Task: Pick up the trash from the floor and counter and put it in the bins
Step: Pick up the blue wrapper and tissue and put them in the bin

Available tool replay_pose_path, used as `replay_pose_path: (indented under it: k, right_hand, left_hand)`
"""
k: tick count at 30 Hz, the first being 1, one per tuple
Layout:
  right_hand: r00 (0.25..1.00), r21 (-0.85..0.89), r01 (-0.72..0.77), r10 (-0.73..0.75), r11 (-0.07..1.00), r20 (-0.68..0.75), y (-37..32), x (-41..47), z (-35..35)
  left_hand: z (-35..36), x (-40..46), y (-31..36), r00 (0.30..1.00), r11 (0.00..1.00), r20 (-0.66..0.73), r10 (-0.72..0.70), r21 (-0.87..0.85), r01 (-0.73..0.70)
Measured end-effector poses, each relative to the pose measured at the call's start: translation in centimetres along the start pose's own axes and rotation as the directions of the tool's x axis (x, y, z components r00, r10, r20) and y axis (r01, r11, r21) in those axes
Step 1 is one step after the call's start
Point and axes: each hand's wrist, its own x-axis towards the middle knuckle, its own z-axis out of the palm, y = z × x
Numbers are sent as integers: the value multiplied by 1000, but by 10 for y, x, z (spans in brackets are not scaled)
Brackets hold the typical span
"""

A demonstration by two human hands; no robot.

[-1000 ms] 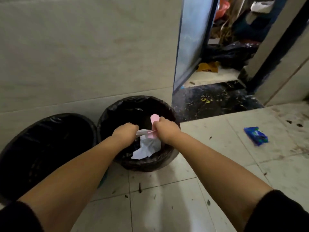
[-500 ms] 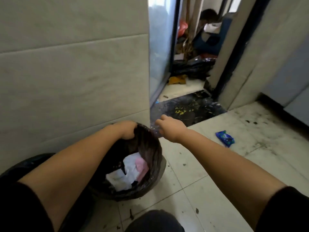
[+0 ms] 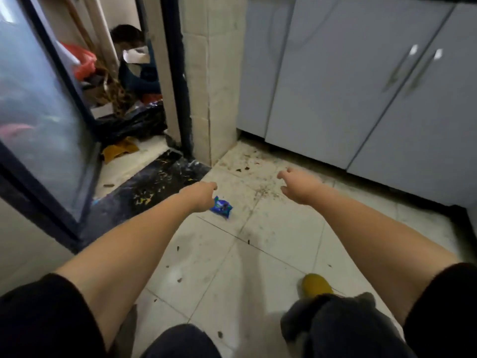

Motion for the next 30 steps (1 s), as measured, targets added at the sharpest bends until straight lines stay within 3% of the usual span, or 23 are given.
replay_pose_path:
  k: [8, 13, 17, 20, 23, 26, 30]
  right_hand:
    - [964, 74, -138, 117, 988, 237, 130, 57, 127]
    - [924, 83, -237, 199, 968, 327, 192, 111, 209]
    - [896, 121, -311, 249, 943, 368, 237, 145, 251]
    - [881, 102, -353, 294, 930, 372, 265, 173, 276]
    - [841, 62, -423, 366, 904, 399, 286, 195, 297]
    - [801, 39, -482, 422, 875, 425, 299, 208, 312]
    - [827, 63, -449, 389, 891, 407, 303, 223, 317]
  left_hand:
    - [111, 117, 53, 982, 994, 155, -106, 56, 99]
    - [166, 192, 55, 953, 967, 171, -249, 95, 236]
    - [200, 240, 55, 934, 937, 84, -347, 75, 341]
    - [218, 271, 57, 871, 871, 32, -491, 32, 490]
    - [230, 295, 56, 781, 779, 97, -616, -72, 623]
    - [242, 308, 49, 798, 797, 121, -590, -65, 600]
    - [251, 304, 48, 830, 830, 96, -549, -54, 555]
